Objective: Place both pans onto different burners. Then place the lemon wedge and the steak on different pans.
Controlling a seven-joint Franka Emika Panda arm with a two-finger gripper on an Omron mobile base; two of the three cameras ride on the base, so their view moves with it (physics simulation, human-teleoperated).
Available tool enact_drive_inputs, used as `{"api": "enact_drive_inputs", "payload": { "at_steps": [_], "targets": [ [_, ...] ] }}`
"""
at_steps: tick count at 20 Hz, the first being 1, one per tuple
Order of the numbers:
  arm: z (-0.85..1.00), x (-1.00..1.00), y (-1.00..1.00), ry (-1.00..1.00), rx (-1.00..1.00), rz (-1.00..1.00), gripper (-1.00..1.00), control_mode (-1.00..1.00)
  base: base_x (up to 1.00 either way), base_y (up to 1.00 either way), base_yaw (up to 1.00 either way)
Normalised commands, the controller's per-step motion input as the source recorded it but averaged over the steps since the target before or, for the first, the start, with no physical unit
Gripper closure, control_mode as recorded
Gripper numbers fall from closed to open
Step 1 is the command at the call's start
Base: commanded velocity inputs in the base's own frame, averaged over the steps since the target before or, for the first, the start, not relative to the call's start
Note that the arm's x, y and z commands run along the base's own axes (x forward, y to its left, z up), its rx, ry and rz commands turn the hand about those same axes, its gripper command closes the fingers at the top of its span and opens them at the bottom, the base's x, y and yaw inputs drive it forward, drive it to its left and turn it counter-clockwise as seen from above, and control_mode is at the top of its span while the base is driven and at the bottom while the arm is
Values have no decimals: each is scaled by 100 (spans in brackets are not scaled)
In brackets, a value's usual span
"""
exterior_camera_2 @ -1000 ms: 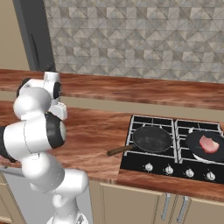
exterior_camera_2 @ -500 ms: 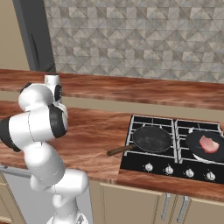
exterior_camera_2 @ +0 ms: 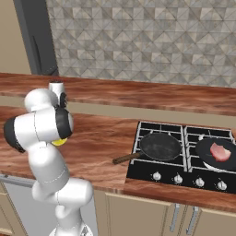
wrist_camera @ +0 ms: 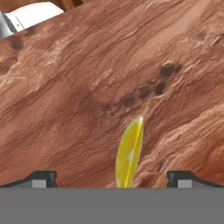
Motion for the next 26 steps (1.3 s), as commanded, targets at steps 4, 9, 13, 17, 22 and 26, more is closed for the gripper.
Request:
{"api": "enact_drive_inputs", "payload": {
  "at_steps": [4, 9, 13, 17, 22, 26],
  "targets": [
    [-6, 16, 11, 0, 0, -2, -100, -100, 0, 0, 0],
    [-10, 7, 6, 0, 0, 0, -100, -100, 0, 0, 0],
    [-14, 0, 3, 0, 0, 0, -100, -100, 0, 0, 0],
    [-14, 1, 3, 0, 0, 0, -100, -100, 0, 0, 0],
    [-17, 1, 3, 0, 0, 0, -100, -100, 0, 0, 0],
    [-18, 0, 2, 0, 0, 0, -100, -100, 0, 0, 0]
  ]
}}
